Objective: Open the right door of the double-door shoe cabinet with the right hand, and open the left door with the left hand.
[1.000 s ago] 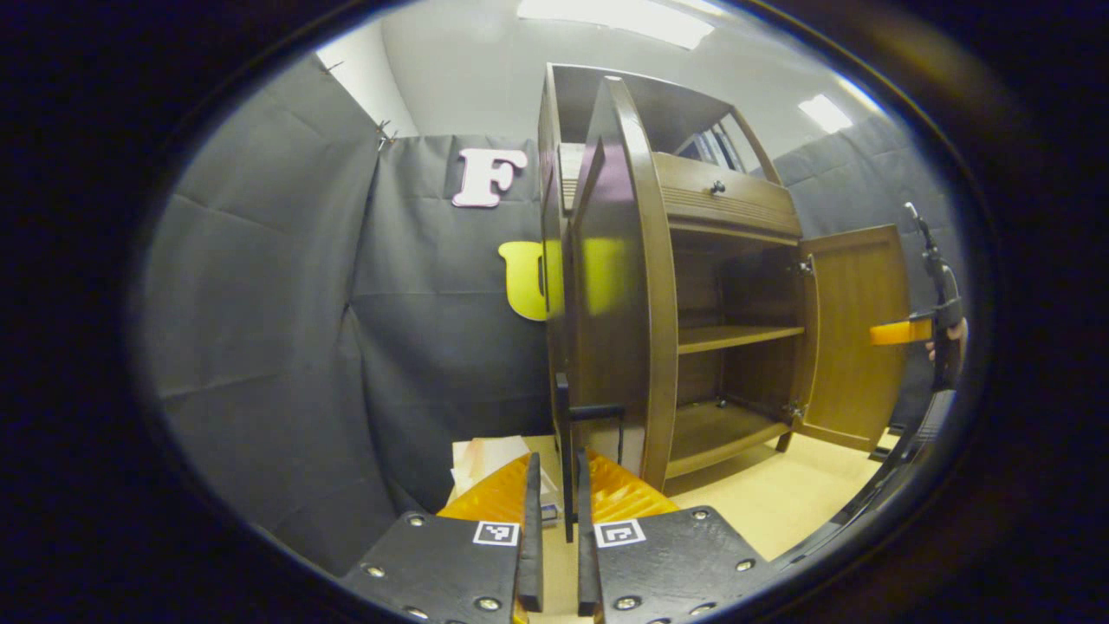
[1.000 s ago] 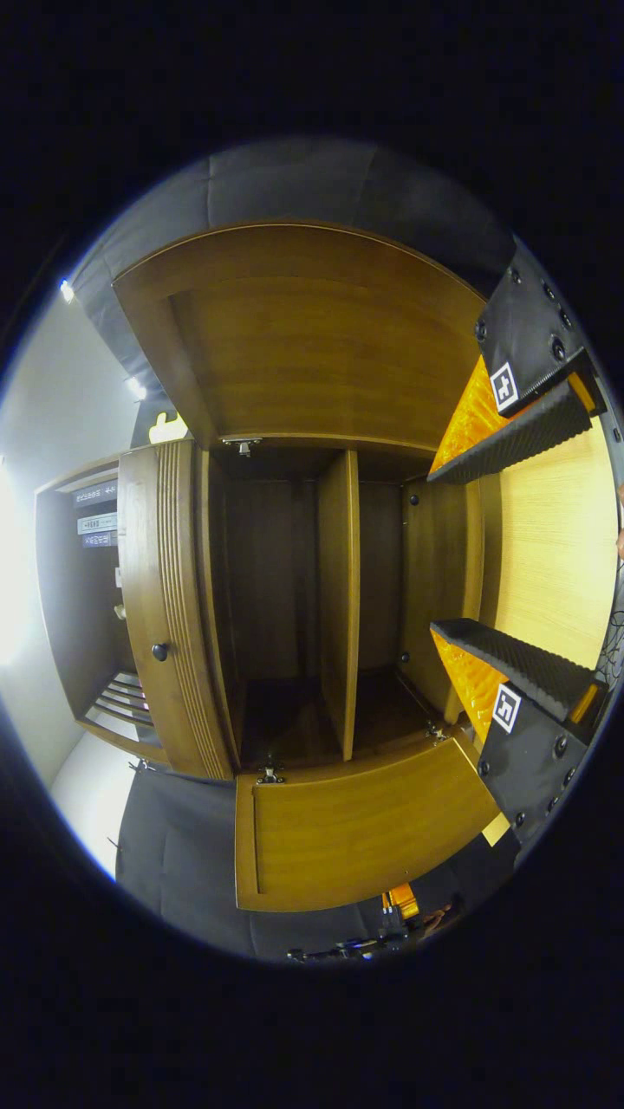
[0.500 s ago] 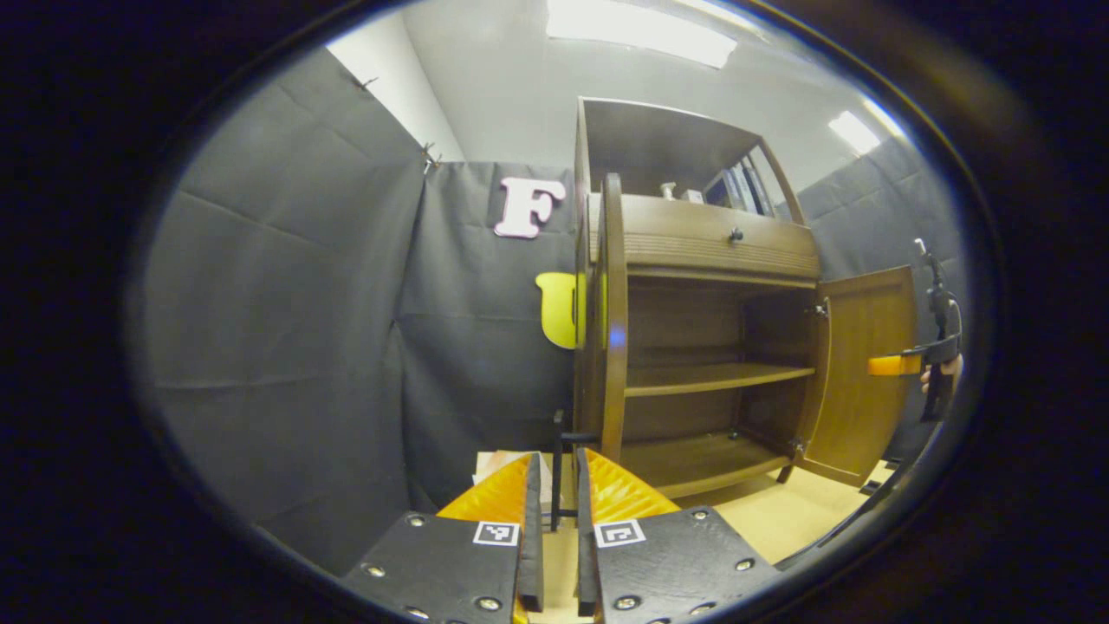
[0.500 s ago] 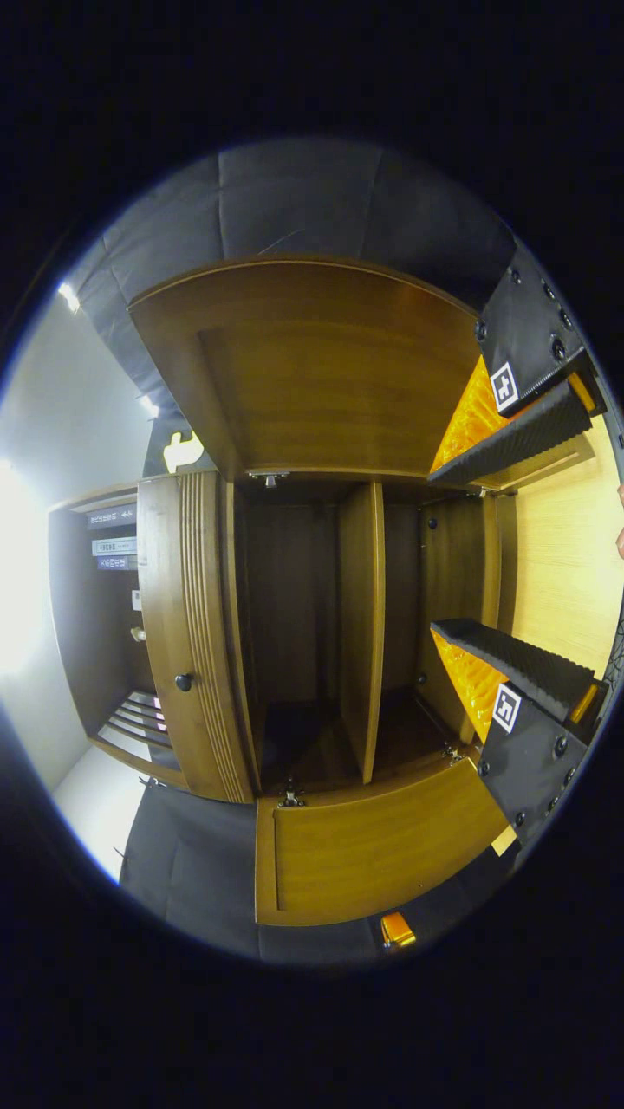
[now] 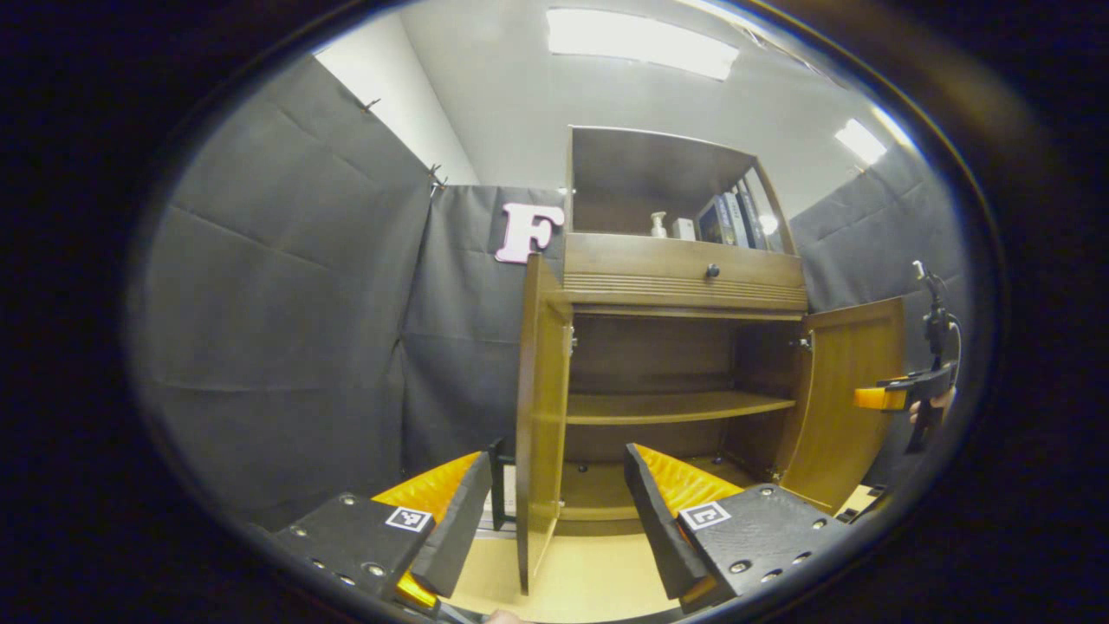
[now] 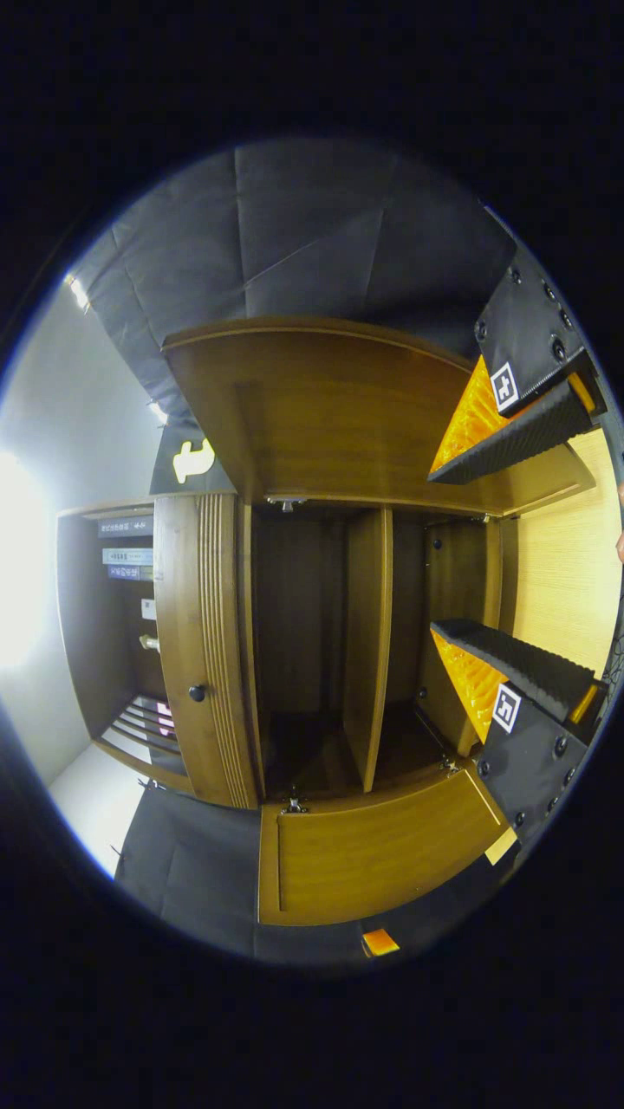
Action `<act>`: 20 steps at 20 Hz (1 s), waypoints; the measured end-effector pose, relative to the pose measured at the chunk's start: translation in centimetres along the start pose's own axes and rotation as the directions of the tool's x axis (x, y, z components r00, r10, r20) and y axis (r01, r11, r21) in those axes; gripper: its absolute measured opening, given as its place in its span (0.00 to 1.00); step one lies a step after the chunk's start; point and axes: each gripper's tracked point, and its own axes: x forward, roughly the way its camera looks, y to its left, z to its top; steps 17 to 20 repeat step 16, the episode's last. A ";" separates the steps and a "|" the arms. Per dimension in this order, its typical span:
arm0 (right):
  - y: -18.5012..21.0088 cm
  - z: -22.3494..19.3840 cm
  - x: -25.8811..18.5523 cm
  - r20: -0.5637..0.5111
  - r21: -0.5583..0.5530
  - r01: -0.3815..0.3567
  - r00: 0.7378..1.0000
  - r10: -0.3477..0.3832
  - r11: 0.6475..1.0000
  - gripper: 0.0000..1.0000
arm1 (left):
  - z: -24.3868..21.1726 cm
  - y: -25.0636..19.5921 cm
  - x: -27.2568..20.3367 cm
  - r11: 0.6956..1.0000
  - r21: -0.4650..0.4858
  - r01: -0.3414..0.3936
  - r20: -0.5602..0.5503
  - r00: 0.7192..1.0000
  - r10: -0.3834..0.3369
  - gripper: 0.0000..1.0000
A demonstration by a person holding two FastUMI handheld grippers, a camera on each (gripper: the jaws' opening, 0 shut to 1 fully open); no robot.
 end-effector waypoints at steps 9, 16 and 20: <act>-2.8 -1.0 -1.7 -0.002 -0.005 -0.036 0.999 0.036 0.999 0.96 | 0.3 -4.9 -0.2 0.999 -0.007 -0.038 -0.048 0.998 0.037 0.89; -1.6 -0.3 -2.8 0.024 -0.063 -0.233 0.972 0.235 0.971 0.99 | 1.6 -6.5 0.2 0.985 -0.105 -0.137 -0.040 0.990 0.134 0.89; -1.6 -0.3 -2.8 0.024 -0.063 -0.233 0.972 0.235 0.971 0.99 | 1.6 -6.5 0.2 0.985 -0.105 -0.137 -0.040 0.990 0.134 0.89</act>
